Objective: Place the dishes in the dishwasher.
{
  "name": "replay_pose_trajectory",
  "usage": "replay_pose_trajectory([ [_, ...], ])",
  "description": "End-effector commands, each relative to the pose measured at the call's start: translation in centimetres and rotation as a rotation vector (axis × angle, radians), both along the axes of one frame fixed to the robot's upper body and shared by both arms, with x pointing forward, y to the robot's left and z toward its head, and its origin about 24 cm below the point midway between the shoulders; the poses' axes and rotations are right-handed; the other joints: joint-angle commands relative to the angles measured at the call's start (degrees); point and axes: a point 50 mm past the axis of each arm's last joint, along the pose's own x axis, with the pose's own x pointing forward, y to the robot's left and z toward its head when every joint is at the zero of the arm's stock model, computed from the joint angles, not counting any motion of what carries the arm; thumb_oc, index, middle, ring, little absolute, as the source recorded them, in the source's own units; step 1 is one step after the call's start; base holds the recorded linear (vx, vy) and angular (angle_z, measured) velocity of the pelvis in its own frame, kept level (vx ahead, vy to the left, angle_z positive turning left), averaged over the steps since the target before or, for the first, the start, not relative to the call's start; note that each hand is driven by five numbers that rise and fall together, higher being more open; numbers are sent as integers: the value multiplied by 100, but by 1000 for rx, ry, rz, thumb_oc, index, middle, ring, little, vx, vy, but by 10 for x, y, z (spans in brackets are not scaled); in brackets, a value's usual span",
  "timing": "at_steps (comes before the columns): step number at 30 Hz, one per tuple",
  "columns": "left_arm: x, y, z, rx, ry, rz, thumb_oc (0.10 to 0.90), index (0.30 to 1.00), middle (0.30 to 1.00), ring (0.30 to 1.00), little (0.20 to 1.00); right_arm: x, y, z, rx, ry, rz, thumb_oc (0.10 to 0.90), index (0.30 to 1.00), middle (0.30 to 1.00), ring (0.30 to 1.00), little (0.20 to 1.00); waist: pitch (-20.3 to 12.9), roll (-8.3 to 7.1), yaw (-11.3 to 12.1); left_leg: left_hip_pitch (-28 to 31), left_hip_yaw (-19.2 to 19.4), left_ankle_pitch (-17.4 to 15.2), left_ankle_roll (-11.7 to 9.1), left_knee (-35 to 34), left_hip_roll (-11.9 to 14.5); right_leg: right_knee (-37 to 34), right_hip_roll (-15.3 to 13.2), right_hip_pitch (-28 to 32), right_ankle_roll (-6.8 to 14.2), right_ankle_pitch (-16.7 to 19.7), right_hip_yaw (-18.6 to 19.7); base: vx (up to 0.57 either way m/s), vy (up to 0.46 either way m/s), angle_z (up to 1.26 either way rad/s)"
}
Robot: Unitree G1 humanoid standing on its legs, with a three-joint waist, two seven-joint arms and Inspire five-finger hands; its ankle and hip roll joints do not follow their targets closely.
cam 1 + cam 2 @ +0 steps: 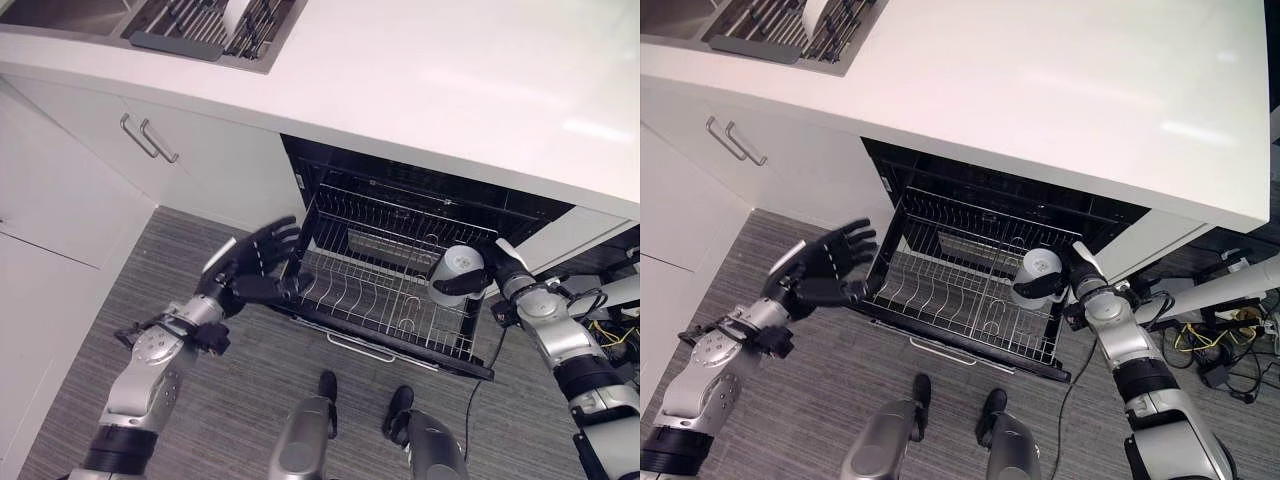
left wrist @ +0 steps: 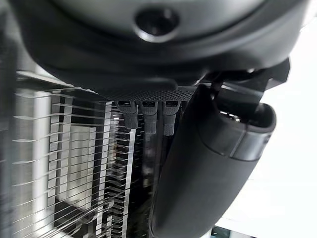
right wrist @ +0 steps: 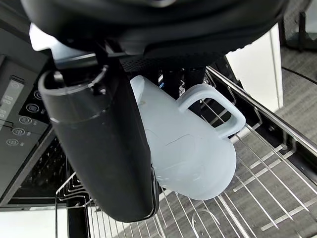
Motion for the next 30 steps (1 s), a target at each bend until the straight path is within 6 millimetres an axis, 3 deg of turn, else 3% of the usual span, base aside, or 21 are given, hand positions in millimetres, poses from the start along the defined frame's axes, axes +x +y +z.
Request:
replay_pose_trajectory([
  [1, -7, -17, 53, -53, -272, -98, 800, 900, 900, 900, 900, 15, -2, 52, -75, -218, 28, 400, 300, 300, 300, 300, -422, -28, -54, -39, 295, -454, -1, 118, 190, -272, -140, 194, 497, -250, 4, -35, -19, 2],
  [12, -2, -29, 67, -95, -314, -128, 800, 900, 900, 900, 900, 20, -30, 77, -163, -247, -82, 400, 300, 300, 300, 300, -270, 16, -118, -171, 315, -507, 7, 118, 191, -272, -132, -21, 510, -214, 38, -50, -5, 1],
  [25, 2, -32, 80, -126, -370, -108, 800, 900, 900, 900, 900, 28, -28, 75, -172, -148, -27, 400, 300, 300, 300, 300, -190, 112, -200, -274, 354, -551, -3, 118, 168, -272, -163, -212, 497, -209, 64, -30, 31, -1],
  [30, 5, -33, 85, -137, -386, -111, 800, 900, 900, 900, 900, 29, -26, 64, -188, -12, 20, 400, 300, 300, 300, 300, -169, 120, -202, -334, 339, -553, -5, 118, 149, -272, -168, -283, 504, -201, 71, -15, 6, -1],
])
